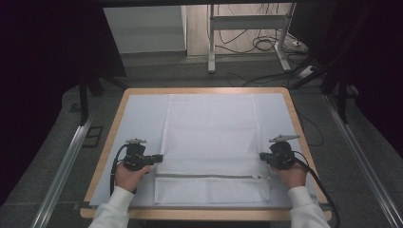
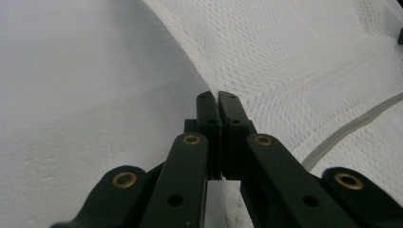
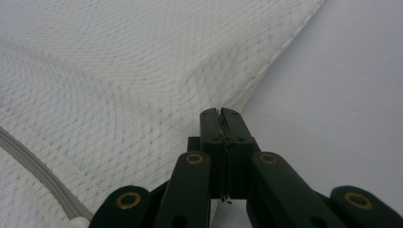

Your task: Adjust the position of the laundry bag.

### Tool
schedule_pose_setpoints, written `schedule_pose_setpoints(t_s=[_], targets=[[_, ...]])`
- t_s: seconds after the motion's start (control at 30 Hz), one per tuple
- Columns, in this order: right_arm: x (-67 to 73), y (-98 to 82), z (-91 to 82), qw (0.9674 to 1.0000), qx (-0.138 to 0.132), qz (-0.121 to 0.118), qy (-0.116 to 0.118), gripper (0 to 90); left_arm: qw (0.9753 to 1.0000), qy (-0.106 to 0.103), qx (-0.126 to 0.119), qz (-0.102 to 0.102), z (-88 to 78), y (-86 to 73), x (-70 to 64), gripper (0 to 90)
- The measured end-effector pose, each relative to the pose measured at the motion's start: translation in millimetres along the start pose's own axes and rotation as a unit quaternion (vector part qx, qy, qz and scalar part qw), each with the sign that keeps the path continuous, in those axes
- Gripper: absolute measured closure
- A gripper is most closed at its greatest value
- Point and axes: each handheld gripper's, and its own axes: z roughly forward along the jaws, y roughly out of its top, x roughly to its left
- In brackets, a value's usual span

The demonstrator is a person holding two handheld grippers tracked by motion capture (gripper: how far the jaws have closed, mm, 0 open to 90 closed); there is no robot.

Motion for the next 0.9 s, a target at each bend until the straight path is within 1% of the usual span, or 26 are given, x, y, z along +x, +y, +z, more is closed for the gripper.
schedule_pose_setpoints(t_s=[0.17, 0.3, 0.43, 0.6, 0.67, 0.7, 0.73, 0.77, 0.83, 0.87, 0.9], targets=[[4.8, 1.7, 2.6, 0.9999, 0.002, -0.01, 0.002, 87.9, 1.0, 0.003, -0.004, -0.005, -3.2, -1.0, 4.7, 89.1], [8.4, 2.5, 3.7, 0.9999, 0.0, -0.014, 0.005, 87.9, 0.9999, 0.005, -0.003, -0.008, -5.5, -1.8, 8.3, 89.1], [11.3, 3.1, 4.6, 0.9998, -0.002, -0.017, 0.012, 87.8, 0.9999, 0.008, -0.006, -0.011, -7.7, -3.3, 11.1, 88.9], [11.9, 2.6, 6.4, 0.9997, 0.002, -0.019, 0.012, 87.8, 0.9999, 0.012, -0.004, -0.008, -5.9, -4.9, 11.5, 88.1], [11.8, 2.1, 6.8, 0.9997, 0.002, -0.022, 0.01, 87.5, 0.9998, 0.017, -0.005, -0.007, -5.4, -5.1, 11.8, 85.5], [11.6, 1.8, 6.8, 0.9997, 0.002, -0.024, 0.007, 87.1, 0.9996, 0.024, -0.011, -0.007, -5.3, -5.2, 12.1, 80.9], [11.4, 1.5, 6.7, 0.9997, 0.002, -0.025, 0.005, 85.9, 0.9994, 0.028, -0.018, -0.009, -5.3, -4.9, 12.7, 73.8], [10.6, 1.0, 6.5, 0.9996, 0.0, -0.029, 0.004, 82.2, 0.9993, 0.029, -0.022, -0.011, -5.9, -4.2, 13.1, 64.9], [8.2, 0.3, 5.0, 0.9995, -0.007, -0.03, -0.002, 67.9, 0.9986, 0.034, -0.039, -0.012, -9.4, -2.3, 12.2, 51.4], [6.4, 0.2, 3.7, 0.9996, -0.014, -0.026, -0.003, 61.4, 0.9977, 0.039, -0.055, -0.009, -12.5, -1.1, 10.2, 45.1], [3.4, 0.0, 1.2, 0.9996, -0.024, -0.017, 0.0, 55.4, 0.9972, 0.042, -0.061, -0.008, -14.6, -0.3, 8.8, 39.8]])
